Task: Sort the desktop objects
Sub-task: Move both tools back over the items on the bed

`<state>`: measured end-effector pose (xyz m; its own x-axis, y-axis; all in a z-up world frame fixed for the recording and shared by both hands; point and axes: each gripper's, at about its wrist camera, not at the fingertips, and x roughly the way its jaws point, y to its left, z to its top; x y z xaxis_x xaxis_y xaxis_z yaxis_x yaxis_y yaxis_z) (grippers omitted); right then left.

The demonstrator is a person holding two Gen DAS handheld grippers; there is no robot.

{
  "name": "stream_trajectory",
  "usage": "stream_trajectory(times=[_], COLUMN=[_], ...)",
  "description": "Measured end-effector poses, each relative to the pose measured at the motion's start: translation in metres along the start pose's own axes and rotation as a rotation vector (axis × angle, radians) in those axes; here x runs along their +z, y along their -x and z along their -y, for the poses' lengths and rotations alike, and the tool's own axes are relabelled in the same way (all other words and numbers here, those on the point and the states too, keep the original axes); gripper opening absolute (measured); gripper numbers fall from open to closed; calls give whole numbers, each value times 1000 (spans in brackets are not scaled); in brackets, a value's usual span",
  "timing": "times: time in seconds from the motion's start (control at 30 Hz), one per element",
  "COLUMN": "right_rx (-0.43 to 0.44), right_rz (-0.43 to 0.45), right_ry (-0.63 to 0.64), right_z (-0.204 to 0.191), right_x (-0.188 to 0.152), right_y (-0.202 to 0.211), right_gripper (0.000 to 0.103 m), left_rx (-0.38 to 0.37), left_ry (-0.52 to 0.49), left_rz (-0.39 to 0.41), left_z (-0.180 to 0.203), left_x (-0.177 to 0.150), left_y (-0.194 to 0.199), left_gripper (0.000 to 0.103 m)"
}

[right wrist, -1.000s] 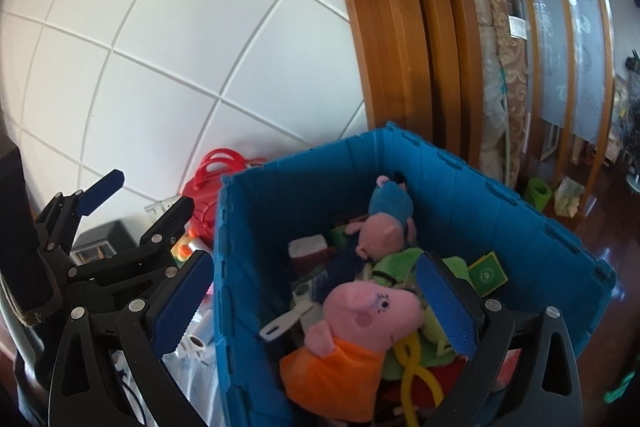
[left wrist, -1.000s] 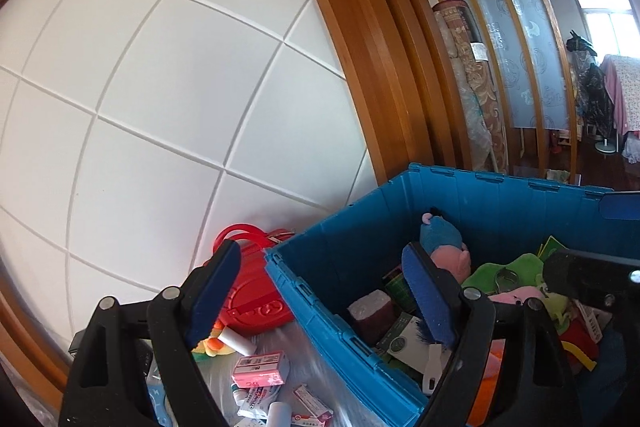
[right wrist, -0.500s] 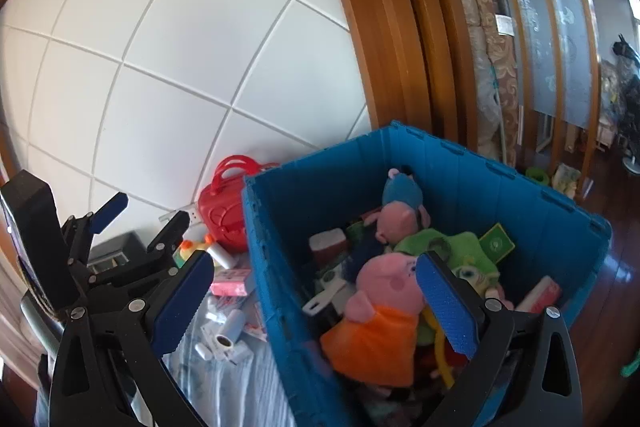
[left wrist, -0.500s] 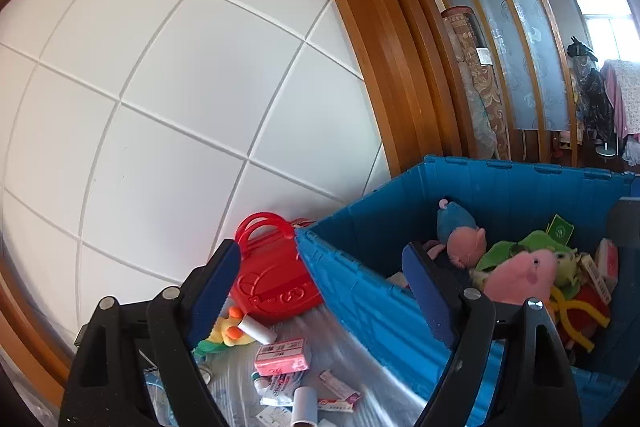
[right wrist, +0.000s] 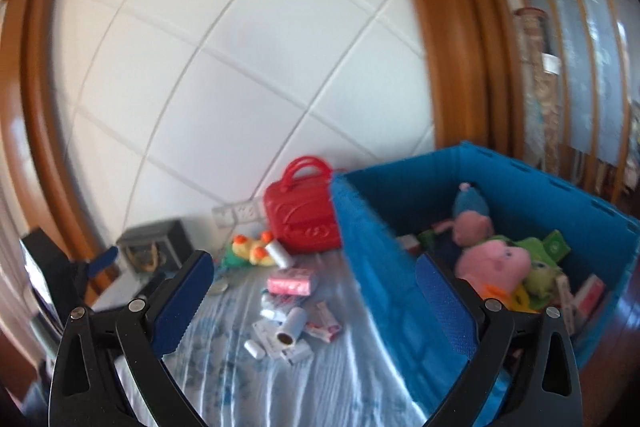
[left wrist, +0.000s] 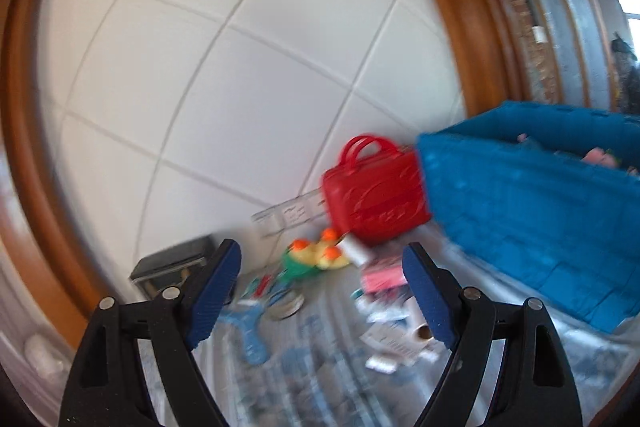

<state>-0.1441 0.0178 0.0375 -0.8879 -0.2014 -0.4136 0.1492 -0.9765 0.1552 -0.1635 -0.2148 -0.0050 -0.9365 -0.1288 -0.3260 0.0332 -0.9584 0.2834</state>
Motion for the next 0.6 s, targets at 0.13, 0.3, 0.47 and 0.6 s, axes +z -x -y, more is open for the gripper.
stream_trajectory(times=[0.13,0.3,0.47,0.6], right_rx=[102,107,125,157], right_rz=[-119,-184,-254,-371], right_ry=[3,75,153,269], right_z=[-28,-44,-45,-54], right_x=[-15,-18,-25,-41], right_y=[-53,-112,-189,-275], right_gripper=[103,103,103,103], left_rx=[85,158,148,99], left_ry=[38,77,87,111], left_rz=[-67,-110,-127,-169], left_z=[-41,-72,-78,-75], left_x=[-21,-36,-41,-50], left_y=[-11,-24,-55,-92], left_gripper=[83,83,83,83])
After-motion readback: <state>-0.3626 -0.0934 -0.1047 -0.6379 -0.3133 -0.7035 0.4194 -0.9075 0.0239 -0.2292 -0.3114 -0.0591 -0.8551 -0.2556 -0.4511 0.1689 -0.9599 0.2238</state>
